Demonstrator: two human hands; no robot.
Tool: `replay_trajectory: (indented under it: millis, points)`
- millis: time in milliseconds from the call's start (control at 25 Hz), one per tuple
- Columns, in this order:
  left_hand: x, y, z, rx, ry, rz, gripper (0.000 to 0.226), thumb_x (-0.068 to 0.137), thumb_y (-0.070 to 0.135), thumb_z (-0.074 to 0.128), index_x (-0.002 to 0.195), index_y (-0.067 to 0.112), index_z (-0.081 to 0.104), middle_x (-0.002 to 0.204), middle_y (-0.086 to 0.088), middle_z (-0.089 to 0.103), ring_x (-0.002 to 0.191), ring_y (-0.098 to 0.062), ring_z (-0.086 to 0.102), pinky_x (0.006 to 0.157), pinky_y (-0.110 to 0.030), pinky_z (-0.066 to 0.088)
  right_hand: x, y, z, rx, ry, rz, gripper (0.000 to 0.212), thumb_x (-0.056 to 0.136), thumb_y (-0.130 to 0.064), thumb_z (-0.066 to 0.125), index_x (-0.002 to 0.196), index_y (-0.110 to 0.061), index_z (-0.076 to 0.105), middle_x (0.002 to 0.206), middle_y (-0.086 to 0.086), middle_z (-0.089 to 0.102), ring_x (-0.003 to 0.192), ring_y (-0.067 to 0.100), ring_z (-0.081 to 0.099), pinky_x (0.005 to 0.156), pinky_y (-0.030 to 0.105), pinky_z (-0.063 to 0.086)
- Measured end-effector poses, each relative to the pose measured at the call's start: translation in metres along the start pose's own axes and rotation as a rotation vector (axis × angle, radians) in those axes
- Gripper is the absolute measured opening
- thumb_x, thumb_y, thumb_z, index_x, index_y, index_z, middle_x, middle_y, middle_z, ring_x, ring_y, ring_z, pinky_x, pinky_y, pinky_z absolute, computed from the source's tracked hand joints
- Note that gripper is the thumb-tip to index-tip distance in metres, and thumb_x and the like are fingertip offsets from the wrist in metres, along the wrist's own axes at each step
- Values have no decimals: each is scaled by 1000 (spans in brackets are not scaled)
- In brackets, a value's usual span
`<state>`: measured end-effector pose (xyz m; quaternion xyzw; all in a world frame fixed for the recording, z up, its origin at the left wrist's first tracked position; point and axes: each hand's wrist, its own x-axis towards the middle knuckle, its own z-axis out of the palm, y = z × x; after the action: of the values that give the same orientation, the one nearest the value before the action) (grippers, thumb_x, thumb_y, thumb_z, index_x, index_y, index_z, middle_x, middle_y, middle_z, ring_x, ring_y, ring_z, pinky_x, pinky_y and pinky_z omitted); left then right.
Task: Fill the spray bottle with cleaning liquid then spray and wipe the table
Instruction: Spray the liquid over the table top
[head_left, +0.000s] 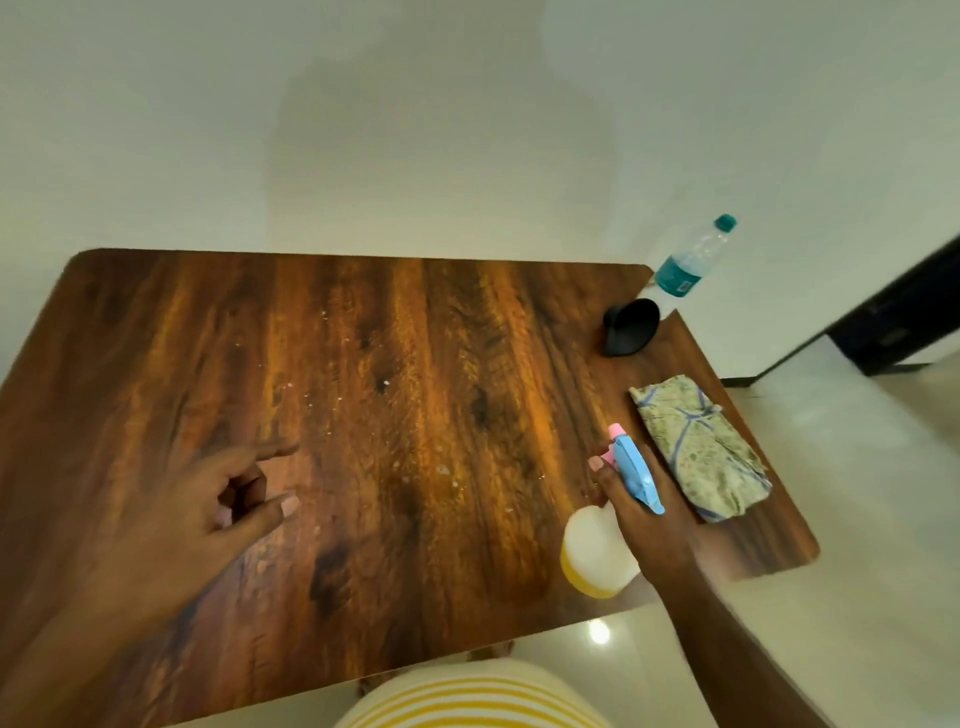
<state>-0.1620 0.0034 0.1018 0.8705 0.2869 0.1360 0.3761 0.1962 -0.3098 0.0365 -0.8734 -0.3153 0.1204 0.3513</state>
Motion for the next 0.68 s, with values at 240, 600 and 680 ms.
replay_trajectory:
  millis: [240, 600, 680]
  points:
    - [15, 69, 61, -194, -119, 127, 42, 80, 28, 77, 118, 43, 67, 80, 6, 61, 71, -8, 59, 60, -13, 46, 5, 19, -2, 203, 6, 57, 39, 96, -53, 59, 130, -64, 45, 123, -37, 59, 111, -13, 58, 84, 16, 52]
    - [43, 134, 138, -230, -228, 113, 40, 82, 48, 74, 120, 55, 61, 95, 19, 65, 92, 0, 59, 93, -15, 41, 40, 65, -13, 390, 105, 252, 78, 68, -85, 61, 127, -36, 49, 114, 2, 63, 107, 29, 63, 94, 53, 55]
    - [54, 148, 150, -230, -246, 73, 41, 81, 54, 72, 120, 56, 60, 90, 17, 65, 85, -4, 62, 91, -20, 42, 49, 73, -19, 535, 145, 274, 78, 68, -77, 71, 129, -31, 54, 120, 5, 61, 113, 28, 61, 95, 52, 55]
